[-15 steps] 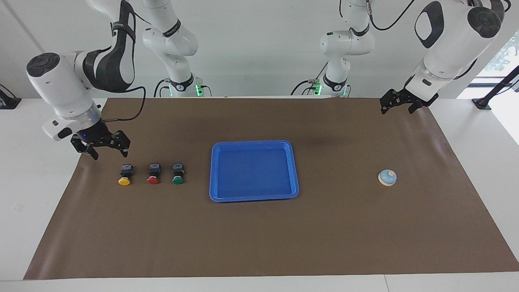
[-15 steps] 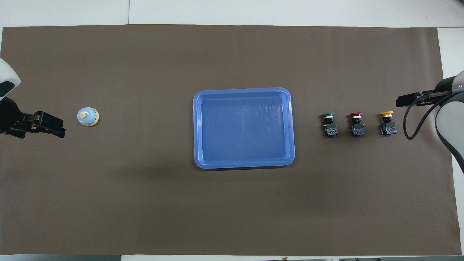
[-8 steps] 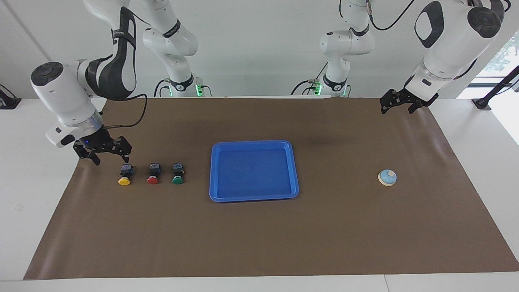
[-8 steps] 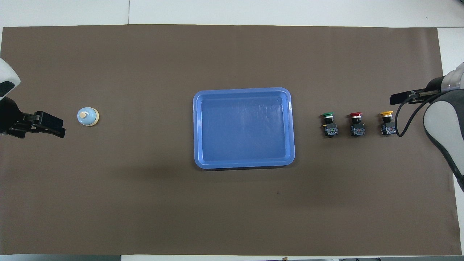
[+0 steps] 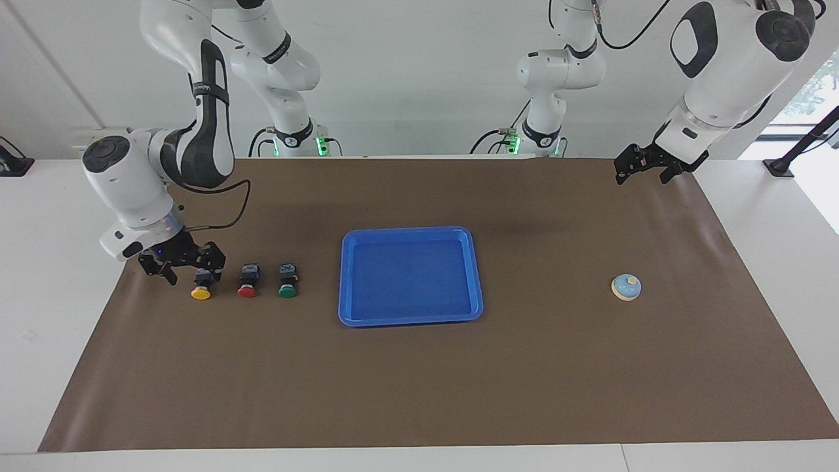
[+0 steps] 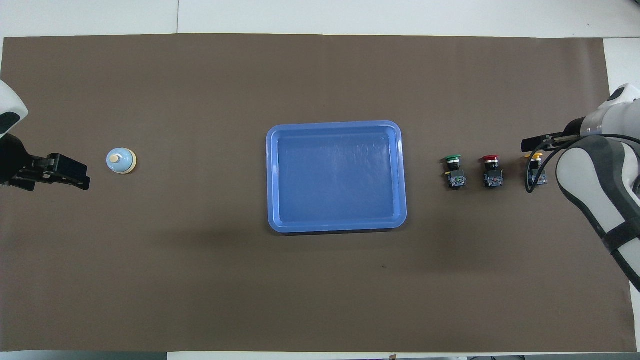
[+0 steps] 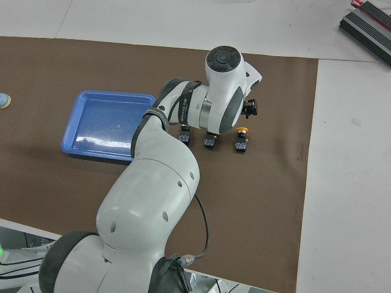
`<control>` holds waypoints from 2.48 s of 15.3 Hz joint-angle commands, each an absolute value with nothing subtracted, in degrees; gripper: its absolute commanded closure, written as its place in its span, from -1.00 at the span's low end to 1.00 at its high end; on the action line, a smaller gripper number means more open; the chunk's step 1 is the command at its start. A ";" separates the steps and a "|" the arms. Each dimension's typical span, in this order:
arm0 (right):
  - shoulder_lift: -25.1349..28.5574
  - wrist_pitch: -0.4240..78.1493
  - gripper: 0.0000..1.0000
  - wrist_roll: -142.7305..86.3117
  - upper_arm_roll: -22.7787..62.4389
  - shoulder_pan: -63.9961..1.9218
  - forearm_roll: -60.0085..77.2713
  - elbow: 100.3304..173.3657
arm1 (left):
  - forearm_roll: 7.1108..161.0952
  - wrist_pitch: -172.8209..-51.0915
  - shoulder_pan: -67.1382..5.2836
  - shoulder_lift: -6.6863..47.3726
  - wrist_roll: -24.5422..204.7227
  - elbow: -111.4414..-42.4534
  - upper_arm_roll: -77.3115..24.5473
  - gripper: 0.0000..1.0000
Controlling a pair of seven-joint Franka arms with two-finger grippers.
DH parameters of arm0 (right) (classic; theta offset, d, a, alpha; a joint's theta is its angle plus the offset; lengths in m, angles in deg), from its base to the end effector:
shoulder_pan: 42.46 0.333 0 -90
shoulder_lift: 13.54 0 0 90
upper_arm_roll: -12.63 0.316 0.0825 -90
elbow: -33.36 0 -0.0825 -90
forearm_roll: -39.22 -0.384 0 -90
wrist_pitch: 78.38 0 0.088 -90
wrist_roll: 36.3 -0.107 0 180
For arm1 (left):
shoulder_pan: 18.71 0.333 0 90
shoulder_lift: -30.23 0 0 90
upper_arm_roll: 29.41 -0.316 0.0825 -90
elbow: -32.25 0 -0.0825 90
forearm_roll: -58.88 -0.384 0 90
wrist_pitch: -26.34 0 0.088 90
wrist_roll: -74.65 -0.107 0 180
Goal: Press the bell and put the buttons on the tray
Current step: 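Grasp the yellow button with the right gripper, then carry the yellow button into the tray and release it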
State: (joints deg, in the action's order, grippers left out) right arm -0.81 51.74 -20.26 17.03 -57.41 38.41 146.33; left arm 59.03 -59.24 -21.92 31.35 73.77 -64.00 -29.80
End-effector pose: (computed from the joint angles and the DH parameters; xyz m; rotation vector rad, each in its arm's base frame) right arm 0.5956 -0.1123 0.3665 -3.1268 -0.1323 -0.1285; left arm 0.5345 -0.0266 0.5783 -3.1290 0.1011 0.2615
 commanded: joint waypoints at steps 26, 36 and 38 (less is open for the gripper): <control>3.24 39.92 1.00 -28.88 18.08 -51.97 37.11 135.76 | 59.58 -58.56 -21.26 31.63 74.30 -63.46 -29.50 -1.00; 6.22 43.08 1.00 -70.28 18.17 -27.18 37.02 135.66 | 59.58 -58.56 -21.26 31.63 74.30 -63.46 -29.50 -1.00; 6.93 44.39 1.00 -73.55 18.08 -24.19 37.02 136.45 | 59.58 -58.56 -21.26 31.63 74.30 -63.46 -29.50 -1.00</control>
State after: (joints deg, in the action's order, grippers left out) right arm 5.62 42.52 -70.94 18.37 -25.55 37.68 136.08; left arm 59.03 -59.24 -21.92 31.35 73.78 -64.00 -29.79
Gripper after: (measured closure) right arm 0.670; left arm 0.000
